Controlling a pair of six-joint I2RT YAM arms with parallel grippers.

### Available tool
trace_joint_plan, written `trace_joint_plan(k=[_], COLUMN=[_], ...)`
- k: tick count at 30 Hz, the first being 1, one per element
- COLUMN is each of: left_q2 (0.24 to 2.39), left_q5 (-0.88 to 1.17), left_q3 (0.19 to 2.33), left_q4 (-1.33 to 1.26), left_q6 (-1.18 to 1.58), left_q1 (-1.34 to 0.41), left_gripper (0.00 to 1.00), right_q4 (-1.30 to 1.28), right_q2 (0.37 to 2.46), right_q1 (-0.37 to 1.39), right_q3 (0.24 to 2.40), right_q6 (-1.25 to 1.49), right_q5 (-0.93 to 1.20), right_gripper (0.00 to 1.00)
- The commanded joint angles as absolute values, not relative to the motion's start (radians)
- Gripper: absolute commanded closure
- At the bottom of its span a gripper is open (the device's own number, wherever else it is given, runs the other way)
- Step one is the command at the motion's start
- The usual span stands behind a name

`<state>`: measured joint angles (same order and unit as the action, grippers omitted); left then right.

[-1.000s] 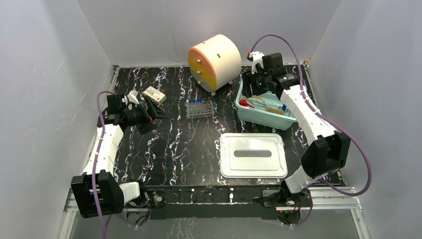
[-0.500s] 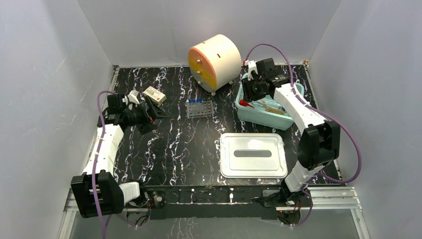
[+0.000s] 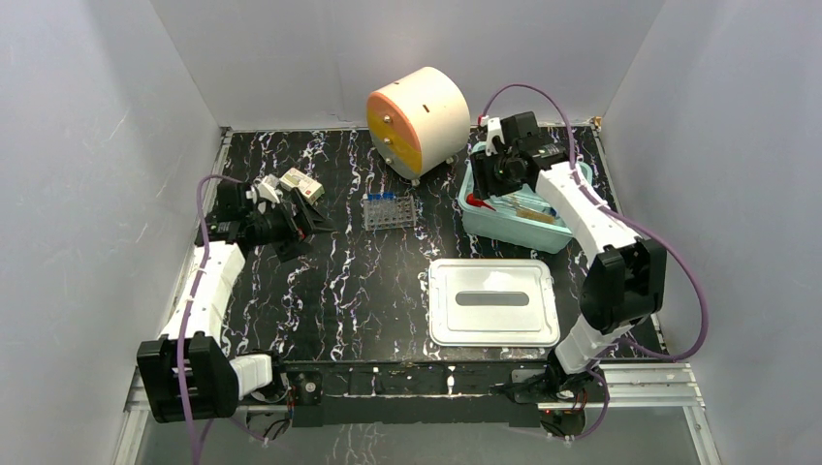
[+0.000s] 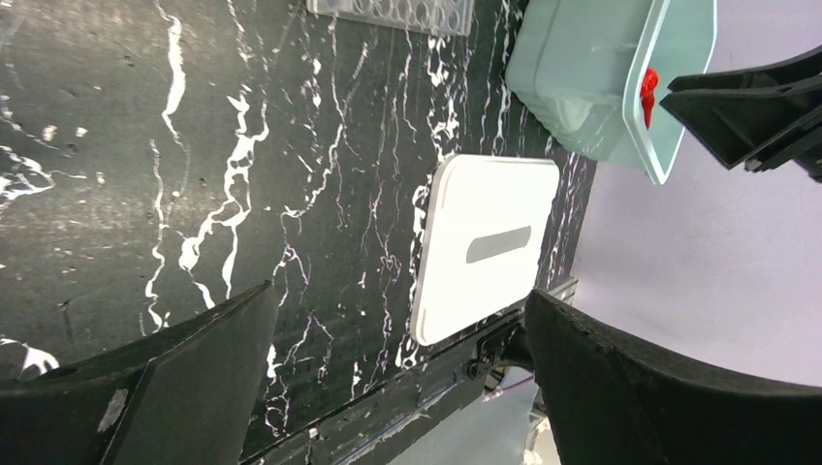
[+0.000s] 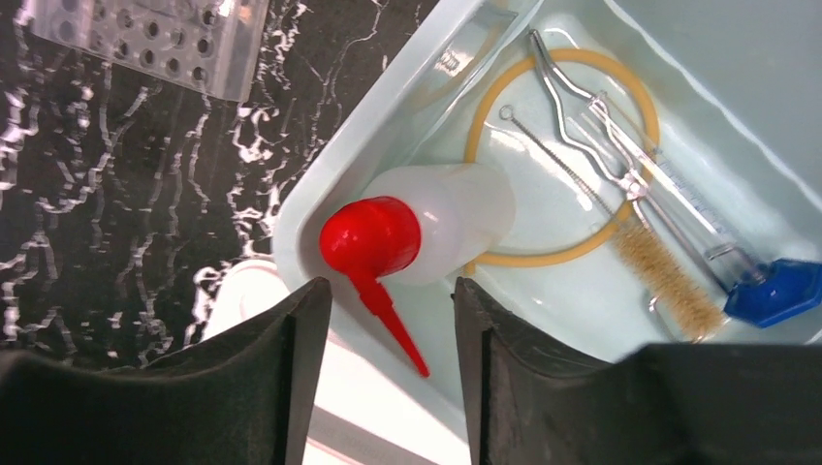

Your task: Organize the chemistry lab equipment

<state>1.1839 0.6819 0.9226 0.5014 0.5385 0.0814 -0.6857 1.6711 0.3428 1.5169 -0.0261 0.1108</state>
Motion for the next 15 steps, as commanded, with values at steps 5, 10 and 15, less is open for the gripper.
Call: trace_joint_plan(k=[5,10,15], left_q2=[1.151,1.164,1.242], left_q5=[0.632,0.561,0.452], left_q3=[0.908,0.886,0.901], left_q4=[0.48,0.404,0.349], left_q6=[0.584,0.68,0.747], left_q1=[-0.095,-0.238,-0.43], left_gripper=[0.02,0.02,0.08], right_q4=[-0.771,-0.855,-0.845], right_q2=[1.427,1.277,1.139], right_q1=[0.342,0.341,0.341], right_q3=[1.487,1.326,1.206], right_q6=[0.169,0.322,0.396], right_q5=[0.081,0.018,-0.009], right_gripper=[0.38,0.38,0.39])
